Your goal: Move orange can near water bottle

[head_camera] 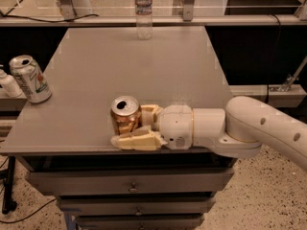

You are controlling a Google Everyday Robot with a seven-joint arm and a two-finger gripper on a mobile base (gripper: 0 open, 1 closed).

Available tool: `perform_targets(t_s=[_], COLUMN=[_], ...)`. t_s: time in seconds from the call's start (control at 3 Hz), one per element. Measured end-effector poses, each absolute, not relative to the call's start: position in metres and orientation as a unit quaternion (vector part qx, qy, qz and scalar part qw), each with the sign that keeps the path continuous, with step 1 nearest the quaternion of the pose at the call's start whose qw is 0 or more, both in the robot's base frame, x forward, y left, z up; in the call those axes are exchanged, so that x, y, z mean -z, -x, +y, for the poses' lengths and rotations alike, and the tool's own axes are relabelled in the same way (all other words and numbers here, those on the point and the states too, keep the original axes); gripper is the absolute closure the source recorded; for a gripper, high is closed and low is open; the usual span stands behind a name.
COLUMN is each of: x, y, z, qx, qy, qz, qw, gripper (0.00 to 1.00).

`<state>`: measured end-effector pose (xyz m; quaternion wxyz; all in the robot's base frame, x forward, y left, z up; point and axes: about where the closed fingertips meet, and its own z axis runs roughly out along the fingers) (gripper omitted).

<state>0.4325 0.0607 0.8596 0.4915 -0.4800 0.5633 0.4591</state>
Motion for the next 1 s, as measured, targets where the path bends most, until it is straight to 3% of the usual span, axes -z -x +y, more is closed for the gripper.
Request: perform_targets(t_s=[0.67,1.0], x=[-0.876,-0.902], y=[-0.444,-0.457], z=[0.037,0.011], qx=[-0.435,-0.4], qy=[0.479,0.487], qz=[0.577,0.588], qw=[0.499,0.506], gripper=[0.87,1.0])
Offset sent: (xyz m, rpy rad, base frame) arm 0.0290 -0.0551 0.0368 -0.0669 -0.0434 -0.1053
